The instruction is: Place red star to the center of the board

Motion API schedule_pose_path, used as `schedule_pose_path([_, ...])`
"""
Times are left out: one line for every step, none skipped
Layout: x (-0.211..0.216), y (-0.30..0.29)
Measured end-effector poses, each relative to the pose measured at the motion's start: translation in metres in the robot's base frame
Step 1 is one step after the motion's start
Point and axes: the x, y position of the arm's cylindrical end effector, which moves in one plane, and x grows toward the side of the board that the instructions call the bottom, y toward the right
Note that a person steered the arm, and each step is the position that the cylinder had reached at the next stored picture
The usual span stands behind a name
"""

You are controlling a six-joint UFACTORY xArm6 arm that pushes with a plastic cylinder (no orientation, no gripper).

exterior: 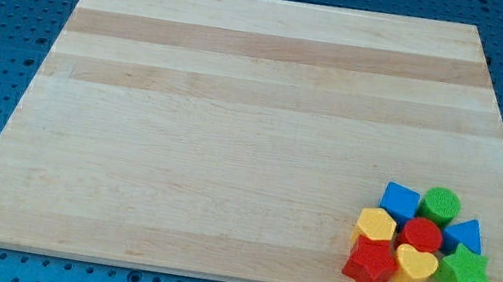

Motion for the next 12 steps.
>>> schedule_pose_path([0.045,-0.011])
schedule_pose_path([0.045,-0.022])
schedule_pose_path([0.046,-0.064])
schedule_pose_path([0.045,-0.112])
schedule_pose_path([0.043,-0.187])
schedule_pose_path([0.035,-0.258])
schedule_pose_path([0.035,-0.278])
schedule_pose_path([0.046,-0.277])
schedule_pose_path([0.035,-0.321])
schedule_pose_path([-0.015,-0.353])
schedule_pose_path([-0.067,-0.391])
schedule_pose_path([-0.091,-0.413])
